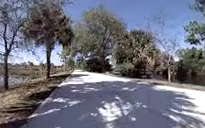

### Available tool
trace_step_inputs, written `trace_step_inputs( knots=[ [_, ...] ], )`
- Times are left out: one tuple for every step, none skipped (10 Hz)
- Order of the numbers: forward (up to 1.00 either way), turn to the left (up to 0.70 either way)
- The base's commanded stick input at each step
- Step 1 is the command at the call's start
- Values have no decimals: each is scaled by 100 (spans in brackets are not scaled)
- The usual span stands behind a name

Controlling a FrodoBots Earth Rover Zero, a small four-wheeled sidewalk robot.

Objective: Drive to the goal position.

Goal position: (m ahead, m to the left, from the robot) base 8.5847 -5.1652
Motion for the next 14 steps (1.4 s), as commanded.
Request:
trace_step_inputs(
  knots=[
    [85, 32],
    [85, 34],
    [85, 34],
    [85, 26],
    [85, 14],
    [85, 1],
    [85, 0],
    [85, 0],
    [85, 0],
    [85, 0],
    [85, 0],
    [85, 0],
    [85, 0],
    [85, -1]
  ],
)
